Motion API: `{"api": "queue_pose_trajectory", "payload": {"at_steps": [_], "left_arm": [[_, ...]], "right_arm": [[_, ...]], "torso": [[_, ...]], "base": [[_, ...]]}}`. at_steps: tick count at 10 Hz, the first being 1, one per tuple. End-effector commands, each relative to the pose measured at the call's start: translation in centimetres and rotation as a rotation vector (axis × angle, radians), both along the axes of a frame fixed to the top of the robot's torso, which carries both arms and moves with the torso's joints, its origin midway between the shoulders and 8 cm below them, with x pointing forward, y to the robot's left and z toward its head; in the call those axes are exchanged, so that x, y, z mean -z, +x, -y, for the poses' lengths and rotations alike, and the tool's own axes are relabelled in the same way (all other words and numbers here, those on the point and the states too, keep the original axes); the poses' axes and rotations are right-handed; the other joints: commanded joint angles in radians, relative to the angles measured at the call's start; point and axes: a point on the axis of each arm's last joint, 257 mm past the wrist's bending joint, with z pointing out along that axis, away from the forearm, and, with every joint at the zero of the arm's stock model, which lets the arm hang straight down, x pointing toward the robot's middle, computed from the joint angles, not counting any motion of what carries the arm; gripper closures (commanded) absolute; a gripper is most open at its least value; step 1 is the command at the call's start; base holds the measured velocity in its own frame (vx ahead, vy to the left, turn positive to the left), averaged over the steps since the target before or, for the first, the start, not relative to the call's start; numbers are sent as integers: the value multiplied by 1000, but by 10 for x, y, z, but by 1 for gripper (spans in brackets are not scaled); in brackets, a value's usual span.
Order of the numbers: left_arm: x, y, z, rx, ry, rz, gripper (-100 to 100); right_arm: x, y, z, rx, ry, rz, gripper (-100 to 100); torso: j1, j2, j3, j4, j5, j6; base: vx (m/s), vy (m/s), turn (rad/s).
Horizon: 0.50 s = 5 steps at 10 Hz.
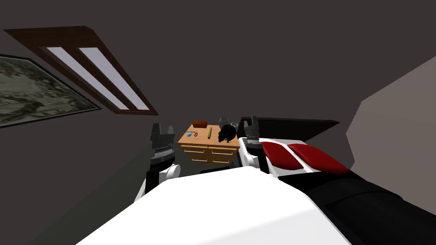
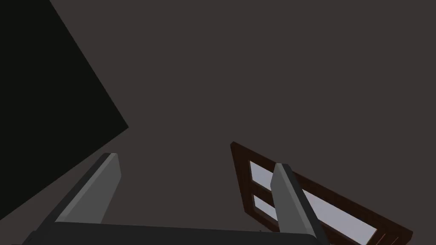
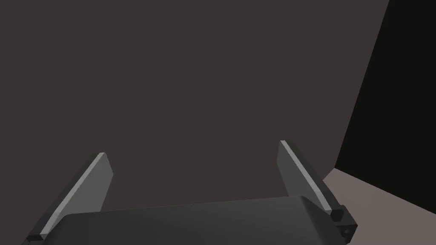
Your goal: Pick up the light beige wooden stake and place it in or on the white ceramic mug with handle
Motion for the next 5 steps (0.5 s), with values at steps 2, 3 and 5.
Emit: {"api": "queue_pose_trajectory", "payload": {"at_steps": [2,3,5], "left_arm": [[-3,11,0,40,22,-15,-100],[-5,16,0,57,29,-23,-100],[-8,30,0,94,40,-43,-100]], "right_arm": [[0,0,0,0,0,0,0],[0,0,0,0,0,0,0],[0,0,0,0,0,0,0]], "torso": [[0,1,0,0,0,1],[0,1,1,0,0,0],[1,2,1,0,0,0]], "base": [[-21,0,-208],[-29,5,-174],[-33,4,-244]]}}
